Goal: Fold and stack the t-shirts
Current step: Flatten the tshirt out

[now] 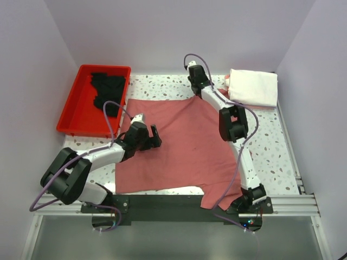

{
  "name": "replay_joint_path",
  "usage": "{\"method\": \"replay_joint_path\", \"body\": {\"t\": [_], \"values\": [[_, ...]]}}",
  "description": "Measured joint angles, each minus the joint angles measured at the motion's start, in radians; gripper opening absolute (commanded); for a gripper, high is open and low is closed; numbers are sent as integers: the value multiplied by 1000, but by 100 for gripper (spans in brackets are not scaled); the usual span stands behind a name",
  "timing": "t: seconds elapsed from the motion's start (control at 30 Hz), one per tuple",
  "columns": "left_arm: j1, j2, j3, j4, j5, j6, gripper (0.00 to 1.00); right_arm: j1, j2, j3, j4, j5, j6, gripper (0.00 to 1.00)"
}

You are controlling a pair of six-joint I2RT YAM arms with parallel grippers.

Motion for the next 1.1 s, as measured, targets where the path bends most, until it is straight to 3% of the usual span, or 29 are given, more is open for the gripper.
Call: {"method": "replay_joint_path", "body": {"t": [0.03, 0.37, 0.53, 0.67, 0.9, 1.1], "values": [[0, -5, -4, -2, 0, 0, 100, 2, 0, -3, 4, -5, -6, 98], [0, -77, -34, -69, 15, 1, 100, 46, -166, -193, 45, -53, -4, 99], [0, -121, -32, -159, 10, 5, 100, 16, -295, -284, -15, -111, 143, 99], [0, -128, 16, -210, -3, 24, 100, -63, -374, -317, -77, -248, 334, 99], [0, -90, 151, -208, -23, 45, 100, -182, -358, -318, -141, -390, 546, 99], [-3, 37, 189, -140, 53, 45, 100, -184, -294, -317, -150, -472, 641, 99]]}}
